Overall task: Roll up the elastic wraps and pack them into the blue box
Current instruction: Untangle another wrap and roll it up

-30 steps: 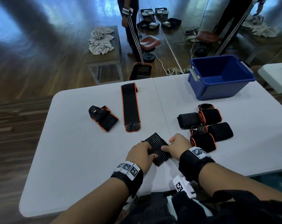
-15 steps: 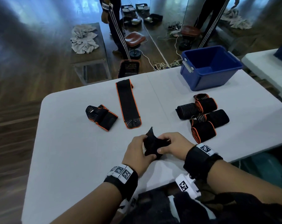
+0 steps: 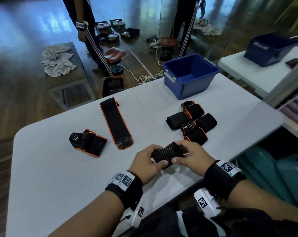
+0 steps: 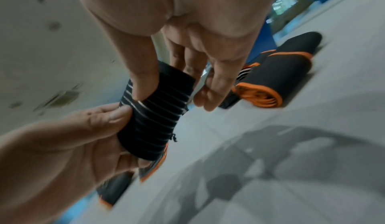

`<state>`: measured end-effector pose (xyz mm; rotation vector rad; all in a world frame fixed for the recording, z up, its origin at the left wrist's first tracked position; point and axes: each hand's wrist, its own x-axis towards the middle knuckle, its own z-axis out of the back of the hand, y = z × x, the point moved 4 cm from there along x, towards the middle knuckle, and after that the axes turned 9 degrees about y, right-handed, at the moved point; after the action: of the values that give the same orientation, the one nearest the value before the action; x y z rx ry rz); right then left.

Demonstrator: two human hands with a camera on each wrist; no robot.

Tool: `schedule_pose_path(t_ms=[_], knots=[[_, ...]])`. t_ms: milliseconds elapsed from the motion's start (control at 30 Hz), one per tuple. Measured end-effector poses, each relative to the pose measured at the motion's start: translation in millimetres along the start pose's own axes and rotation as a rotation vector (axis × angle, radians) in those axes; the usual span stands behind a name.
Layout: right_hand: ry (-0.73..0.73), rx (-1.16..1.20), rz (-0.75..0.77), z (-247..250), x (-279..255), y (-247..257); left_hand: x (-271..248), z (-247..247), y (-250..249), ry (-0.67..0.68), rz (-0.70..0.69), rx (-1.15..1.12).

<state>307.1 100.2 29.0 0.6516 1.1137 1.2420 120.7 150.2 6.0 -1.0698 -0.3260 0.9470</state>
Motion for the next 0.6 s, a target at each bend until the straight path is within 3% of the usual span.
schedule_pose_path(t_ms=[200,367,600], knots=[[-0.176,0.334,-0.062,77,-11,-33,44,-18,-47,-0.080,-0.102,-0.004],[-0.337,0.421,-0.071,170,-5,-60,96,-49,-73,-0.042,-0.215,0.305],[-0.390,0.482,-0.120,280,50,-106,145,-101,-78,0.149,-0.020,0.744]])
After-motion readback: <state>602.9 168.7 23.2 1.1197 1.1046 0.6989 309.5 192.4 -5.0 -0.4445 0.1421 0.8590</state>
